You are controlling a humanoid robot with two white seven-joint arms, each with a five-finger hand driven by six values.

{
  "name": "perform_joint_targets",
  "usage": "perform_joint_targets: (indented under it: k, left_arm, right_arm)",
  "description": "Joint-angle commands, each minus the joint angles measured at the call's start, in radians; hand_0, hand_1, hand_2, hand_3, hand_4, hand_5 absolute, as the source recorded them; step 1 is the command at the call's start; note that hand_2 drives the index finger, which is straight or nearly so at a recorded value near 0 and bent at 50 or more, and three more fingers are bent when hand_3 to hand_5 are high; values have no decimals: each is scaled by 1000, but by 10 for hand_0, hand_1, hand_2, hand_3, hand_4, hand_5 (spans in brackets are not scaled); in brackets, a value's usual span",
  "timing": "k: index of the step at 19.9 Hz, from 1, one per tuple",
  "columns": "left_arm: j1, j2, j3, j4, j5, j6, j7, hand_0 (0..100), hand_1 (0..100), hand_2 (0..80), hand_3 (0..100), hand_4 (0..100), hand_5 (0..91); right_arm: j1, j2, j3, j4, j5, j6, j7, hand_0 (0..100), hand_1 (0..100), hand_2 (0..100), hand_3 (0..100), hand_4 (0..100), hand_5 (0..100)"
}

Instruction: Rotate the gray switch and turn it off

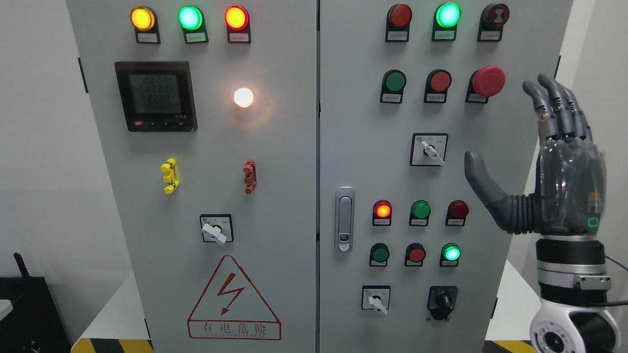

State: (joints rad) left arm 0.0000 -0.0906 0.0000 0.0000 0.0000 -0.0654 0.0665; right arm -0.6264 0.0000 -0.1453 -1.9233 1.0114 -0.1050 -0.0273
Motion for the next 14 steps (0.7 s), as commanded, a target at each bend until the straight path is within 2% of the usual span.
perform_joint_targets:
  k: [1, 9, 11, 12, 13, 14]
  left_arm:
    - [-9, 0, 8, -26, 20, -1, -1, 120, 389, 0, 0, 0, 0]
    - [-9, 0, 8, -26, 20, -1, -1, 120, 389, 0, 0, 0, 0]
    - [-9, 0, 8, -26, 20, -1, -1, 120, 389, 0, 0, 0, 0]
    - [-9, -1, 8, -26, 20, -1, -1, 120, 389, 0, 0, 0, 0]
    - [-9, 0, 9, -26, 20, -1, -1, 120, 389, 0, 0, 0, 0]
    - [-9, 0, 8, -26, 18, -1, -1, 120, 389, 0, 0, 0, 0]
  right_arm:
    - [-4, 6, -2, 0, -1, 1, 1, 240, 230, 0, 0, 0, 0]
    - [-6, 6, -16, -5, -1, -1, 0, 246, 231, 0, 0, 0, 0]
    - [-4, 11, -20, -6, -2, -2, -14, 248, 240, 0, 11, 0, 0]
    - [-4, 14, -25, -6, -1, -4, -35, 265, 265, 117, 138, 81, 0]
    - [-4, 15, -26, -6, -1, -5, -48, 287, 283, 177, 255, 247, 0]
    - [-4, 17, -26, -6, -2, -5, -51, 293, 298, 202, 328, 306, 75]
